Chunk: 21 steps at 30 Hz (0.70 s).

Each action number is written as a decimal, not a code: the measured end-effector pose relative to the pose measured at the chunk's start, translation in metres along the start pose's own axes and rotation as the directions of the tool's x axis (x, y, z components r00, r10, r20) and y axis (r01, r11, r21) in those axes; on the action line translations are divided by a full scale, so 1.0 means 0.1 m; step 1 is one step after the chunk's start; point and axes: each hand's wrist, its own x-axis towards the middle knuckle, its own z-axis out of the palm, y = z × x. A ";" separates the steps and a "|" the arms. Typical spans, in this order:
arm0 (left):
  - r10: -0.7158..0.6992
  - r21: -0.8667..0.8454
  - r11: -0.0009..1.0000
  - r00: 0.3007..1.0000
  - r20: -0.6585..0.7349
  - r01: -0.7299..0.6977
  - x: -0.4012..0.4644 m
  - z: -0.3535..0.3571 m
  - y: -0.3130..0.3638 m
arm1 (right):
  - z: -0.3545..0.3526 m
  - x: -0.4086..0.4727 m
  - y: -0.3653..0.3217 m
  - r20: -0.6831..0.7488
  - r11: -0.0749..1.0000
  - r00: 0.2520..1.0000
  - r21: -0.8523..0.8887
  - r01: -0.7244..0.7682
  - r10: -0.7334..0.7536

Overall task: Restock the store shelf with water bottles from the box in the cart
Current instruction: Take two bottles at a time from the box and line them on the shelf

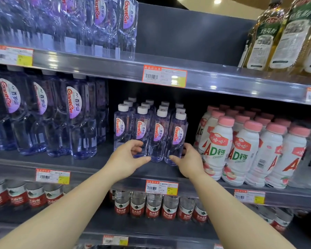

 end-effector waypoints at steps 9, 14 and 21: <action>-0.041 -0.009 0.999 0.999 -0.001 0.041 -0.03 -0.02 -0.08 | 0.05 0.01 -0.02 0.000 0.999 1.000 -0.044 0.027 -0.027; -0.061 0.013 0.998 0.998 0.032 0.060 -0.03 0.09 -0.08 | 0.05 -0.01 -0.02 0.020 0.998 0.999 -0.053 0.030 -0.029; -0.028 0.151 0.987 0.994 -0.105 0.044 -0.18 0.24 0.17 | -0.07 -0.28 -0.15 0.054 0.998 0.997 -0.027 0.059 -0.058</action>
